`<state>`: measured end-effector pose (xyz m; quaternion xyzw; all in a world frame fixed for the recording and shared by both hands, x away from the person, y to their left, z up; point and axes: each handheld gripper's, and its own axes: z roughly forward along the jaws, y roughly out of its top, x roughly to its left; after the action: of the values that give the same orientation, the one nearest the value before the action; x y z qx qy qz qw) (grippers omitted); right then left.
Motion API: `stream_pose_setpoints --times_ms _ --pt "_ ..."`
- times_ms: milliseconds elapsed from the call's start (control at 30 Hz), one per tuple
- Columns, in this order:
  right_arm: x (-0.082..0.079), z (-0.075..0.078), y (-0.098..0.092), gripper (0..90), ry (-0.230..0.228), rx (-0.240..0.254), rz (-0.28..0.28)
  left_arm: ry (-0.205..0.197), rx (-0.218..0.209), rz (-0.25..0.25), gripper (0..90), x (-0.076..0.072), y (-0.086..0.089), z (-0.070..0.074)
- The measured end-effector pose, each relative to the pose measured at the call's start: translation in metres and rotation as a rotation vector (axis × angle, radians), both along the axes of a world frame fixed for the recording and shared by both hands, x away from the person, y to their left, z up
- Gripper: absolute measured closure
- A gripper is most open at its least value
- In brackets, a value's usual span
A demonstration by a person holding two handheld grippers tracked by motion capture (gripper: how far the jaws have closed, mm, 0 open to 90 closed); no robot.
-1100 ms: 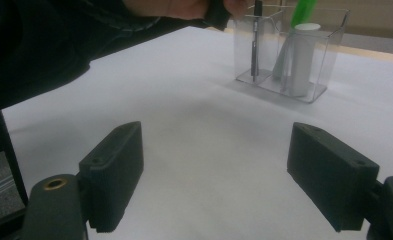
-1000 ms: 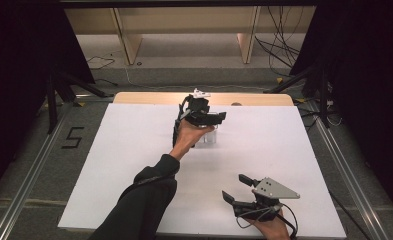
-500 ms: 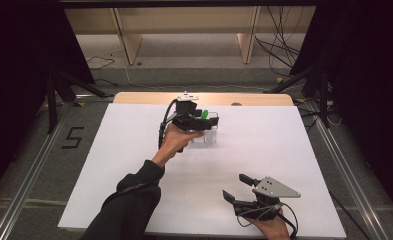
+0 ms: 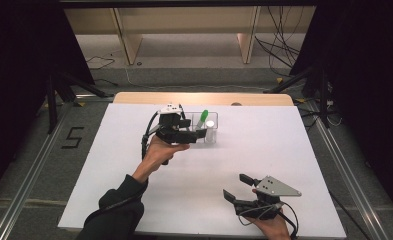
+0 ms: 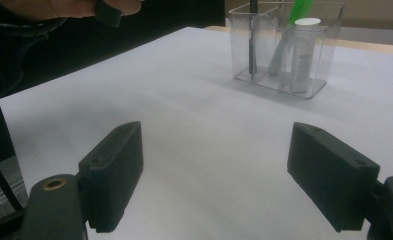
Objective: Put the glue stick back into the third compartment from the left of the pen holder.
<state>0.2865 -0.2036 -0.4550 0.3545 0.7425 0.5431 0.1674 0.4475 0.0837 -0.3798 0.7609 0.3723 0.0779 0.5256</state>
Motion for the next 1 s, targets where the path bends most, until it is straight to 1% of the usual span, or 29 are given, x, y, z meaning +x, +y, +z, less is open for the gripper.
stream_pose_setpoints --times_ms 167,233,300,333,367,433,467,533,600,667,700,800,900,1000 --pt "0.0 0.001 0.0 23.2 0.003 0.006 -0.001 -0.009 -0.021 -0.005 21.2 -0.015 0.011 -0.005" --pt "0.0 0.001 0.0 23.2 0.003 0.007 -0.001 -0.011 -0.019 -0.012 21.1 -0.021 0.016 -0.008" --pt "0.0 0.001 0.0 23.2 0.003 0.008 -0.002 -0.015 -0.03 -0.012 21.0 -0.027 0.019 -0.012" --pt "0.0 0.001 0.0 23.2 0.003 0.009 -0.001 -0.012 -0.018 -0.019 21.0 -0.028 0.02 -0.013" --pt "0.0 0.001 0.0 23.2 0.004 0.01 -0.002 -0.019 -0.003 -0.02 21.0 -0.03 0.021 -0.013" --pt "0.0 0.001 0.0 23.2 0.004 0.012 -0.002 -0.029 -0.007 -0.02 20.9 -0.035 0.022 -0.014" --pt "-0.001 0.001 0.0 23.1 0.005 0.01 -0.002 -0.033 -0.002 -0.028 20.9 -0.037 0.024 -0.015" --pt "0.0 0.001 0.0 23.1 0.004 0.01 -0.002 -0.048 0.006 -0.023 20.8 -0.041 0.026 -0.016" --pt "0.0 0.001 0.0 23.1 0.004 0.012 -0.004 -0.047 -0.006 -0.024 20.8 -0.044 0.03 -0.017" --pt "0.0 0.001 0.0 23.1 0.003 0.011 -0.004 -0.053 -0.011 -0.031 20.8 -0.048 0.033 -0.018" --pt "0.0 0.001 0.0 23.2 0.003 0.012 -0.005 -0.06 -0.01 -0.033 20.8 -0.05 0.034 -0.019" --pt "0.0 0.001 0.0 23.1 0.003 0.011 -0.005 -0.063 -0.013 -0.04 20.7 -0.056 0.037 -0.02" --pt "0.0 0.0 0.0 23.1 0.005 0.013 -0.004 -0.072 -0.027 -0.047 20.7 -0.061 0.039 -0.022" --pt "0.0 0.0 0.0 23.1 0.008 0.012 -0.004 -0.081 -0.025 -0.061 20.3 -0.066 0.038 -0.025"
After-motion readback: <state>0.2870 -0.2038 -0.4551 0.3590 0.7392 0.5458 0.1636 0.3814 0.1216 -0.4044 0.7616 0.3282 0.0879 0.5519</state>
